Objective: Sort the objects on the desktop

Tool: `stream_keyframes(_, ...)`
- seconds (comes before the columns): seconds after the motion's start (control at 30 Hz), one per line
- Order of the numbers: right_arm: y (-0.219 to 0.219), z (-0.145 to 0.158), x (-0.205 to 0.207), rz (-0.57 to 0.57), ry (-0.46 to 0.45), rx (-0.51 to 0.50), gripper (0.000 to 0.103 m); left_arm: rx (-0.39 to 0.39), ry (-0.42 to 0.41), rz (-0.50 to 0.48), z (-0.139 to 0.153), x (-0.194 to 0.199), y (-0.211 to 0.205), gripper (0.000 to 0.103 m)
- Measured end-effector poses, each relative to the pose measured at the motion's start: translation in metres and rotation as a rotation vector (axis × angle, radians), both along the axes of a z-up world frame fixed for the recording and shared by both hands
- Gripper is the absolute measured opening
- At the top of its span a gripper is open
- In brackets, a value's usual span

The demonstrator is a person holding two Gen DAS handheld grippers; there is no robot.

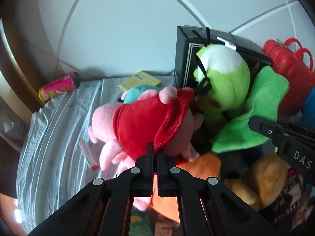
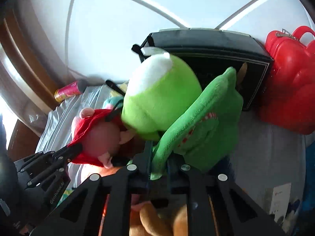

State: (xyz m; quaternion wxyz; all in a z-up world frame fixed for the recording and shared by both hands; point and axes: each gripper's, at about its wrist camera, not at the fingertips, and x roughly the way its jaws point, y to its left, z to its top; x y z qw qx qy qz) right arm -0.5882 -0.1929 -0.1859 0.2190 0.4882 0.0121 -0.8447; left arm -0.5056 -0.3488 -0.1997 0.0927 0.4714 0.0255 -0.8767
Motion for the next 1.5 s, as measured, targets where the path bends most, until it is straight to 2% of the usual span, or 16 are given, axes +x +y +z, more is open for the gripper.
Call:
stream_keyframes(0.17, 0.015, -0.015, 0.057, 0.045, -0.093, -0.008, 0.013, 0.020, -0.048, 0.028, -0.009, 0.065, 0.005, 0.002)
stream_keyframes(0.33, 0.021, -0.021, 0.112, 0.102, -0.147, -0.030, 0.013, 0.019, -0.067, 0.029, -0.010, 0.128, 0.015, 0.002)
stream_keyframes(0.43, 0.017, -0.018, 0.147, 0.157, -0.168, -0.040, 0.013, 0.026, -0.069, 0.026, -0.004, 0.163, 0.020, 0.002)
stream_keyframes(0.63, 0.025, -0.025, 0.186, 0.144, -0.172, 0.004, 0.013, 0.015, -0.080, 0.020, -0.002, 0.211, 0.031, 0.003)
stream_keyframes(0.7, 0.027, -0.027, 0.198, 0.138, -0.173, 0.019, 0.013, 0.037, -0.104, 0.025, -0.007, 0.220, 0.032, 0.007)
stream_keyframes(0.8, 0.031, -0.031, 0.213, 0.125, -0.178, 0.038, 0.013, 0.037, -0.108, 0.024, -0.009, 0.231, 0.045, 0.020)
stream_keyframes(0.87, 0.038, -0.033, 0.221, 0.106, -0.183, 0.053, 0.013, 0.036, -0.104, 0.025, -0.010, 0.235, 0.053, 0.041)
stream_keyframes(0.93, 0.044, -0.037, 0.231, 0.098, -0.186, 0.057, 0.013, 0.037, -0.095, 0.022, -0.010, 0.235, 0.059, 0.048)
stream_keyframes(1.1, 0.076, -0.031, 0.250, 0.072, -0.173, 0.067, 0.013, 0.048, -0.091, 0.000, -0.007, 0.243, 0.078, 0.049)
stream_keyframes(1.23, 0.095, -0.026, 0.267, 0.049, -0.166, 0.075, 0.013, 0.061, -0.073, -0.060, -0.003, 0.253, 0.104, 0.061)
stream_keyframes(1.33, 0.108, -0.023, 0.278, 0.025, -0.159, 0.080, 0.014, 0.066, -0.085, -0.106, -0.006, 0.257, 0.132, 0.062)
stream_keyframes(1.37, 0.114, -0.022, 0.281, 0.014, -0.156, 0.078, 0.017, 0.068, -0.088, -0.120, -0.008, 0.258, 0.141, 0.062)
stream_keyframes(1.43, 0.126, -0.019, 0.286, -0.008, -0.151, 0.073, 0.030, 0.072, -0.100, -0.137, -0.013, 0.260, 0.155, 0.062)
stream_keyframes(1.5, 0.141, -0.020, 0.294, -0.038, -0.149, 0.083, 0.060, 0.073, -0.118, -0.151, -0.020, 0.261, 0.167, 0.062)
